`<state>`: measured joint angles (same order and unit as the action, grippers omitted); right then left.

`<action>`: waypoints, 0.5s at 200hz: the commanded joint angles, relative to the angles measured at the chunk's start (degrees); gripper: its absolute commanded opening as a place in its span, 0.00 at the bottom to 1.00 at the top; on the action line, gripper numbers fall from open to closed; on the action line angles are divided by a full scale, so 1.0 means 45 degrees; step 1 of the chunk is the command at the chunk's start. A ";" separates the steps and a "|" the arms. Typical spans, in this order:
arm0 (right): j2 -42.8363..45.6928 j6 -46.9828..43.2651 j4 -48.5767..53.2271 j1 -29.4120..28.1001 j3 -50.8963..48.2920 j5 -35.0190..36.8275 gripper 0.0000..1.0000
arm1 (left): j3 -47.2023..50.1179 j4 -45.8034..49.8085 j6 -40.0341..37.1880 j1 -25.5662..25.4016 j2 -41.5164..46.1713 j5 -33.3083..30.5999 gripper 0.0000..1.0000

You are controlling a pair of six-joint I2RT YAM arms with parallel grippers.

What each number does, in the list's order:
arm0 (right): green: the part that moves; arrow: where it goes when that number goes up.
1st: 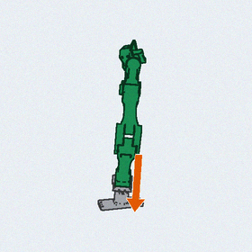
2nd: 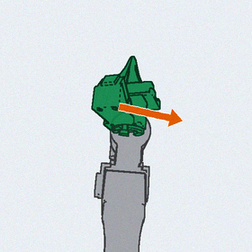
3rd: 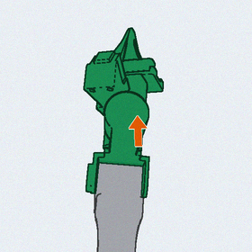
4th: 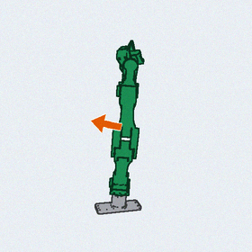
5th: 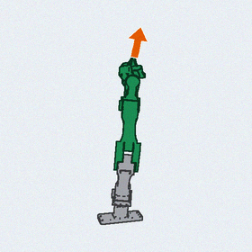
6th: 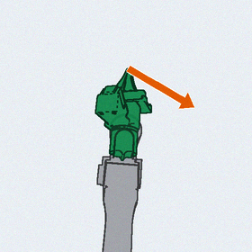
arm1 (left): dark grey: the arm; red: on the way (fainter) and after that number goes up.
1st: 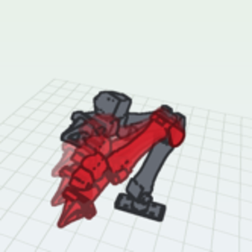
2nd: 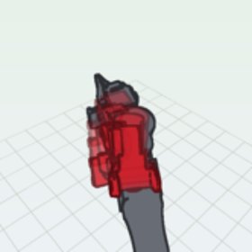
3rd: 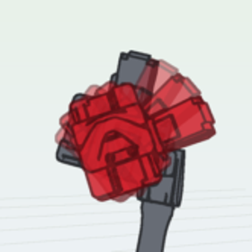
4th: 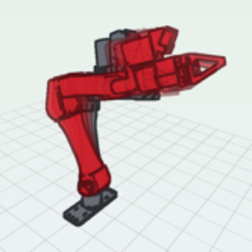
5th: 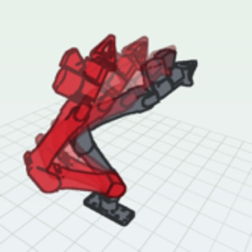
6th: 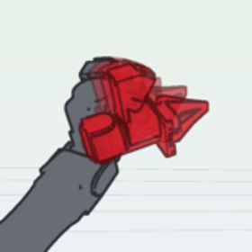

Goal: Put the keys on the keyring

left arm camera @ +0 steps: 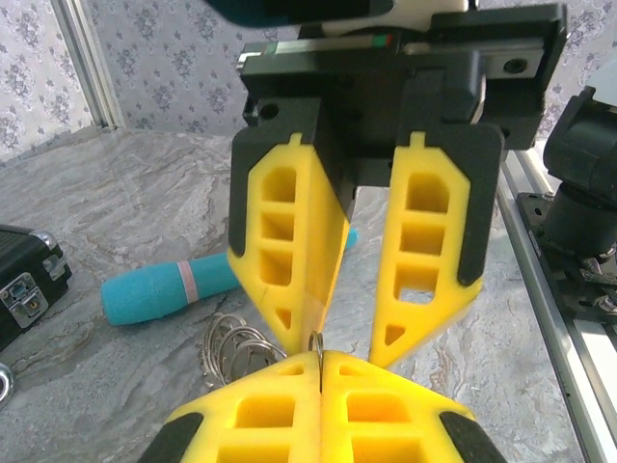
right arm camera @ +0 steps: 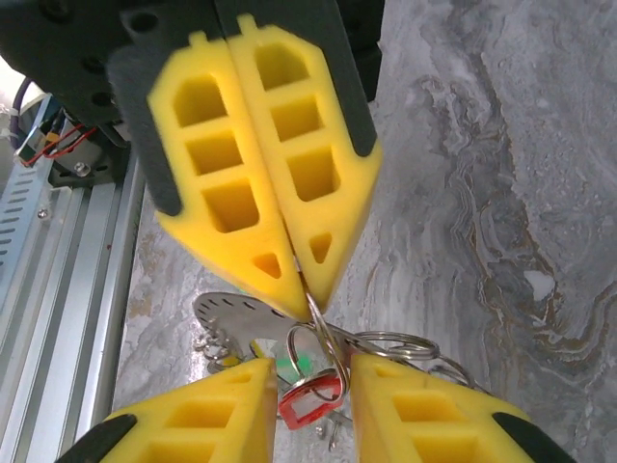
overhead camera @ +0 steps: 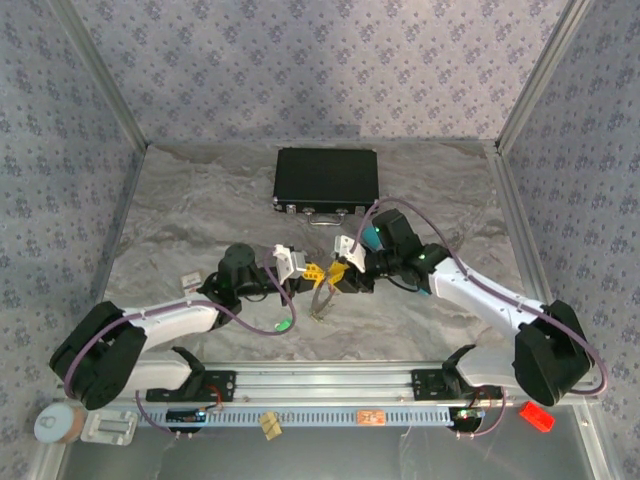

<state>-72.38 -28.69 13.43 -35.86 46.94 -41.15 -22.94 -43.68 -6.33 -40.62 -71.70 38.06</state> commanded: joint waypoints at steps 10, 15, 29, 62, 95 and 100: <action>0.0153 0.0131 -0.0253 0.0001 -0.0016 -0.0533 0.27 | -0.0151 -0.1015 0.0112 -0.0078 -0.0043 0.0311 0.00; 0.0118 0.0119 -0.0283 -0.0005 -0.0003 -0.0543 0.27 | -0.0143 -0.1032 0.0117 -0.0076 -0.0043 0.0329 0.00; 0.0003 0.0125 -0.0310 -0.0020 0.0064 -0.0529 0.26 | -0.0137 -0.1065 0.0154 -0.0088 0.0003 0.0330 0.00; -0.0180 0.0112 -0.0340 -0.0051 0.0194 -0.0612 0.19 | -0.0098 -0.1207 0.0225 -0.0082 0.0016 0.0311 0.00; -0.0240 0.0227 -0.0646 -0.0077 0.0243 -0.0647 0.18 | -0.0092 -0.1450 0.0312 -0.0075 -0.0079 0.0316 0.00; -0.0249 0.0225 -0.0673 -0.0076 0.0237 -0.0642 0.18 | -0.0104 -0.1497 0.0346 -0.0080 -0.0100 0.0344 0.00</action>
<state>-72.93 -28.25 11.49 -35.88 46.96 -42.02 -22.94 -44.45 -5.85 -40.64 -71.79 38.13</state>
